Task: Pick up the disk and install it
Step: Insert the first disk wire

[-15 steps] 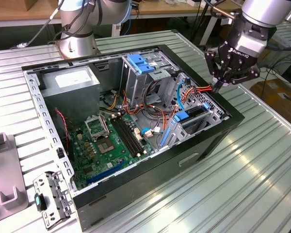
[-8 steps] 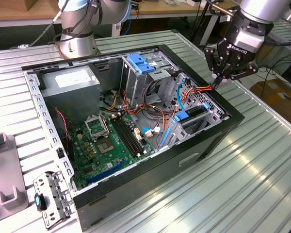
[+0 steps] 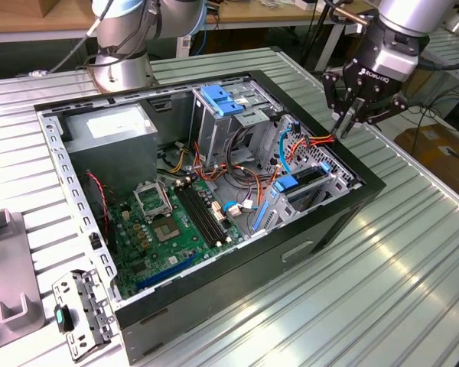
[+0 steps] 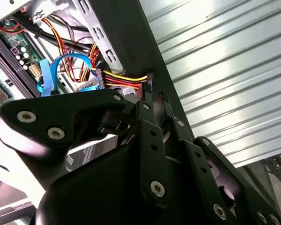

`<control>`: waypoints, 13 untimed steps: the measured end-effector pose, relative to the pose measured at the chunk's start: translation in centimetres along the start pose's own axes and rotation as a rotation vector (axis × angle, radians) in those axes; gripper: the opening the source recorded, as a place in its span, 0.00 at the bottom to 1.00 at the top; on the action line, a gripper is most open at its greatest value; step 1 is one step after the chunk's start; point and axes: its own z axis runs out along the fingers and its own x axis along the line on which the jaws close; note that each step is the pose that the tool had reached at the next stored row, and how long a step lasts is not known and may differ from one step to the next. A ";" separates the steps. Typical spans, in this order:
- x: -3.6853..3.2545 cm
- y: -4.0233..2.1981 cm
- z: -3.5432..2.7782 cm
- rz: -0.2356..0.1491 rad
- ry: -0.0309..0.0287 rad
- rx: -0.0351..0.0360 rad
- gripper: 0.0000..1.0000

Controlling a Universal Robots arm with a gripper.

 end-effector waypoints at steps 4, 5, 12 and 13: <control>0.00 0.00 0.30 -0.098 -0.0033 0.0022 0.32; -0.01 0.00 0.38 -0.117 -0.0039 0.0025 0.32; -0.02 0.02 1.16 -0.254 -0.0080 0.0052 0.32; -0.01 0.01 1.25 -0.270 -0.0084 0.0054 0.32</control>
